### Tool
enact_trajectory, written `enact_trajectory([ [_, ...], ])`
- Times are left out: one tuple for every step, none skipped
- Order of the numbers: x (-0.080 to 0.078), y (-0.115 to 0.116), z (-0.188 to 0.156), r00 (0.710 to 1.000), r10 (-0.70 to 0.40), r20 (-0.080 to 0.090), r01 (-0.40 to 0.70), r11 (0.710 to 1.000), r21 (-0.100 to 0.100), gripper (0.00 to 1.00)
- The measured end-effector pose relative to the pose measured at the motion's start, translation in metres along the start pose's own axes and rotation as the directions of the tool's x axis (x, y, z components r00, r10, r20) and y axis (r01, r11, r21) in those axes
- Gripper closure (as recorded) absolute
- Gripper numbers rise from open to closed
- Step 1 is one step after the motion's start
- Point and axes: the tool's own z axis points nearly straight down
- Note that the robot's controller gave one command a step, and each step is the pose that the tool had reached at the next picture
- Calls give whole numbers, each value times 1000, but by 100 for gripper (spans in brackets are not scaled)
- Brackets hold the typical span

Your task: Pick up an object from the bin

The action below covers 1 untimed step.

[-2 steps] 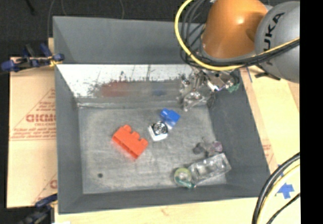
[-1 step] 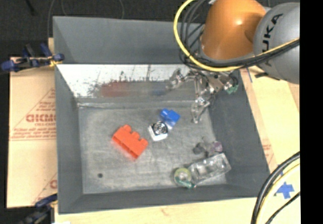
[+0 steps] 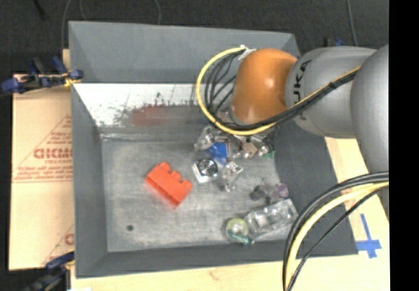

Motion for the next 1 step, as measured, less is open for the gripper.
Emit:
enact_trajectory([
  [-2, -1, -4, 1000, 0, 5, 0, 1000, 4, 100],
])
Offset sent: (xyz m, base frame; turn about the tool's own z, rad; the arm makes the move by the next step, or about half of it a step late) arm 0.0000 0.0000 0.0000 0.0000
